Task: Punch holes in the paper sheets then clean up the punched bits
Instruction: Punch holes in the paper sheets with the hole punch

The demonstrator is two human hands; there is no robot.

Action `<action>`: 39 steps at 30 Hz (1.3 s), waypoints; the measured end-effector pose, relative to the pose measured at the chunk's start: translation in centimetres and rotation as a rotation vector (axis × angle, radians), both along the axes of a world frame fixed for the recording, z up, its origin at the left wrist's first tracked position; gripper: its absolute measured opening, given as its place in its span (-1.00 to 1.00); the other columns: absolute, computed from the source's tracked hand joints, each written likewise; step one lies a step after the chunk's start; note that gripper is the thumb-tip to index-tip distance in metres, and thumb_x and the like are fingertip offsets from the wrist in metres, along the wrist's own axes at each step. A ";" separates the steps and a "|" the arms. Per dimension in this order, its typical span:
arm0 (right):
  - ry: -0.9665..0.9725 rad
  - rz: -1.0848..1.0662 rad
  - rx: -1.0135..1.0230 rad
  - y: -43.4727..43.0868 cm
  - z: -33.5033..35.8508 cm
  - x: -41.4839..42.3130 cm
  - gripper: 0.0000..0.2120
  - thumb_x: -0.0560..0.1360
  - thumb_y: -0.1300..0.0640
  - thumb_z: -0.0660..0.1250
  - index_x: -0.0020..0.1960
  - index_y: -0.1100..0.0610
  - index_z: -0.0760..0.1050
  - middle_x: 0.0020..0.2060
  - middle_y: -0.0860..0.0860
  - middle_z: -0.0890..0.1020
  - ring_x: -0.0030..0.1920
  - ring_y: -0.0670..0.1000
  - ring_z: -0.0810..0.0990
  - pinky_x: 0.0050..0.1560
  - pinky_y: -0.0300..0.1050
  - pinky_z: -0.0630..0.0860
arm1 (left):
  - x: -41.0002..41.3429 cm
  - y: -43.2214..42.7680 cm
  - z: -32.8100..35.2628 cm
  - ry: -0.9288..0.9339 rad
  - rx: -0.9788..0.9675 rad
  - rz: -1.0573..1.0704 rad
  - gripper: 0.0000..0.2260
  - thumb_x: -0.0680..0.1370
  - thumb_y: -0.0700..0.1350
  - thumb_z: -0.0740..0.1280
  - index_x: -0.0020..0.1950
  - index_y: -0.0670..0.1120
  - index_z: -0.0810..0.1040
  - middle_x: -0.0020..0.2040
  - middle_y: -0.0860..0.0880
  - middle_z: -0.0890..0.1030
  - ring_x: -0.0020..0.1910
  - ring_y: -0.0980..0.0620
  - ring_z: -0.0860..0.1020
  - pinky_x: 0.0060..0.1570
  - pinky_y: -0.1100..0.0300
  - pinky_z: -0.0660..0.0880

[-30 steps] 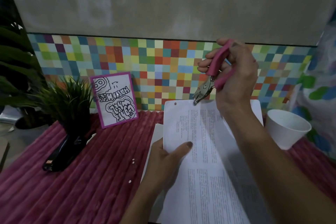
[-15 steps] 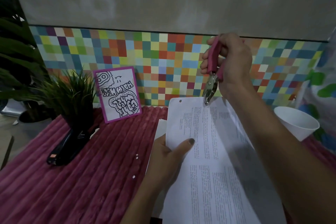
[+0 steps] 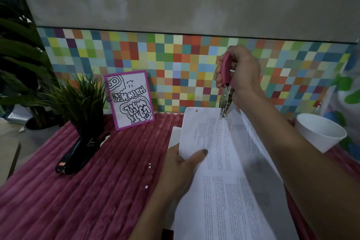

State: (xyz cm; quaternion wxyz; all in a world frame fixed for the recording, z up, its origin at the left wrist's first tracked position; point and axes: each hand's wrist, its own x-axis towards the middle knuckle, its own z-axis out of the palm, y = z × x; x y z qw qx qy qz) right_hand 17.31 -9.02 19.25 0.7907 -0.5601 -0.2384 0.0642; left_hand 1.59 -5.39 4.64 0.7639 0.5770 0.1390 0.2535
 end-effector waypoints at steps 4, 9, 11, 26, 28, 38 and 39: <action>0.010 0.006 0.001 0.2 -0.1 0.1 -0.75 0.49 0.10 0.24 -0.15 0.30 0.54 -0.46 0.16 0.53 -0.53 0.10 0.44 -0.47 -0.13 0.40 | 0.1 0.1 -0.1 -0.007 -0.001 0.009 -0.78 0.53 -0.38 0.32 0.09 -0.16 0.63 0.00 -0.03 0.72 -0.03 -0.03 0.70 -0.15 0.18 0.63; 0.027 -0.041 -0.008 0.2 -0.2 0.5 -0.73 0.50 0.05 0.26 -0.24 0.24 0.51 -0.50 0.14 0.51 -0.55 0.08 0.41 -0.50 -0.14 0.39 | 0.0 0.1 -0.2 0.001 0.018 0.005 -0.79 0.53 -0.38 0.32 0.11 -0.19 0.62 -0.01 -0.02 0.72 -0.05 -0.02 0.70 -0.19 0.21 0.62; 0.034 -0.063 -0.021 0.2 -0.4 0.7 -0.72 0.51 0.05 0.26 -0.29 0.20 0.49 -0.49 0.14 0.51 -0.56 0.07 0.41 -0.50 -0.16 0.39 | 0.1 0.1 -0.2 0.004 0.018 0.000 -0.78 0.53 -0.39 0.31 0.11 -0.19 0.62 -0.03 -0.02 0.73 -0.07 -0.01 0.70 -0.20 0.23 0.61; 0.229 0.273 -0.024 -1.9 -1.8 2.0 -0.69 0.49 0.15 0.21 0.12 0.32 0.52 -0.29 0.19 0.55 -0.35 0.12 0.56 -0.30 -0.04 0.57 | 0.3 0.8 -1.0 0.092 -0.021 0.030 -0.74 0.53 -0.37 0.32 0.19 -0.19 0.61 0.07 -0.08 0.70 0.04 -0.09 0.68 0.06 -0.08 0.61; 0.211 0.213 -0.049 -1.7 -2.0 1.9 -0.76 0.50 0.19 0.19 0.07 0.29 0.51 -0.29 0.17 0.53 -0.38 0.10 0.57 -0.29 -0.04 0.59 | 0.3 0.8 -1.0 0.107 -0.019 0.044 -0.75 0.53 -0.36 0.32 0.17 -0.18 0.62 0.05 -0.06 0.71 0.02 -0.08 0.69 0.04 -0.05 0.62; 0.095 0.532 0.240 -2.5 -4.1 1.4 -0.61 0.27 0.33 0.12 0.06 0.30 0.49 -0.22 0.19 0.53 -0.23 0.14 0.54 -0.05 0.07 0.57 | 0.2 1.5 -1.1 0.199 -0.142 0.146 -0.78 0.50 -0.36 0.37 0.11 -0.19 0.64 -0.04 -0.10 0.72 -0.11 -0.08 0.71 -0.15 0.08 0.66; 0.121 0.565 0.274 -2.6 -4.2 1.6 -0.58 0.22 0.30 0.15 0.05 0.31 0.49 -0.20 0.20 0.51 -0.22 0.15 0.54 0.00 0.11 0.56 | 0.2 1.7 -1.1 0.207 -0.153 0.155 -0.79 0.49 -0.36 0.38 0.10 -0.18 0.64 -0.05 -0.11 0.72 -0.12 -0.09 0.71 -0.16 0.08 0.66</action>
